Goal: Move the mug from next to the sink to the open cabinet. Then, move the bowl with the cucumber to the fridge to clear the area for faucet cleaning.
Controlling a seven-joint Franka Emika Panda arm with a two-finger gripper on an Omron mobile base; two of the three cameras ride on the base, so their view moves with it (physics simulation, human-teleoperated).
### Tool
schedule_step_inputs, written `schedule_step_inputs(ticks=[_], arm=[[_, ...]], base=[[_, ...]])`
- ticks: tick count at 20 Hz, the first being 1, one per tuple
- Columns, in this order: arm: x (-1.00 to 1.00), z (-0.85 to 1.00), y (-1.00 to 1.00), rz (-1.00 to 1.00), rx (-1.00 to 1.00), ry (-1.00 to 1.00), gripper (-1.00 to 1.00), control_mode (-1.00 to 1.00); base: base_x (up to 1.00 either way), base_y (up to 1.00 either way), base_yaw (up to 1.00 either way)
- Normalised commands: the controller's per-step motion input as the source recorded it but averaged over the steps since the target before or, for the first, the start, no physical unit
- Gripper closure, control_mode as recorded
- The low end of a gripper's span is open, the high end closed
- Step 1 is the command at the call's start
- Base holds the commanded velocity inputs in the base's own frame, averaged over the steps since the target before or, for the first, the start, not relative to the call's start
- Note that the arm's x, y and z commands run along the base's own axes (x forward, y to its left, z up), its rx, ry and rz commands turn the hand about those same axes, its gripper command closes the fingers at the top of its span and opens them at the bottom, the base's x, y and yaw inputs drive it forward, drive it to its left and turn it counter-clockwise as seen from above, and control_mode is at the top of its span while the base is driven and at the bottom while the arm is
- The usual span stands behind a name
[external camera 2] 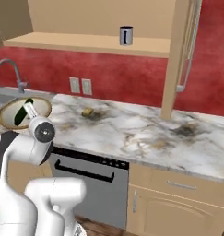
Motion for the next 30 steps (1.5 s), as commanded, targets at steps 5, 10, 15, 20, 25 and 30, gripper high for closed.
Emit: schedule_step_inputs(ticks=[5,10,15,20,25,30], arm=[[0.00,0.00,0.00,0.00,0.00,0.00,1.00,1.00],[0.00,0.00,0.00,0.00,0.00,0.00,1.00,1.00],[0.00,0.00,0.00,0.00,0.00,0.00,1.00,1.00],[0.00,0.00,0.00,0.00,0.00,0.00,1.00,1.00],[0.00,0.00,0.00,0.00,0.00,0.00,1.00,1.00],[0.00,0.00,0.00,0.00,0.00,0.00,1.00,1.00]], base=[[-0.55,0.00,0.69],[-0.11,0.02,0.84],[0.00,0.14,0.92],[0.00,0.12,0.94],[0.00,0.03,0.97],[0.00,0.01,0.98]])
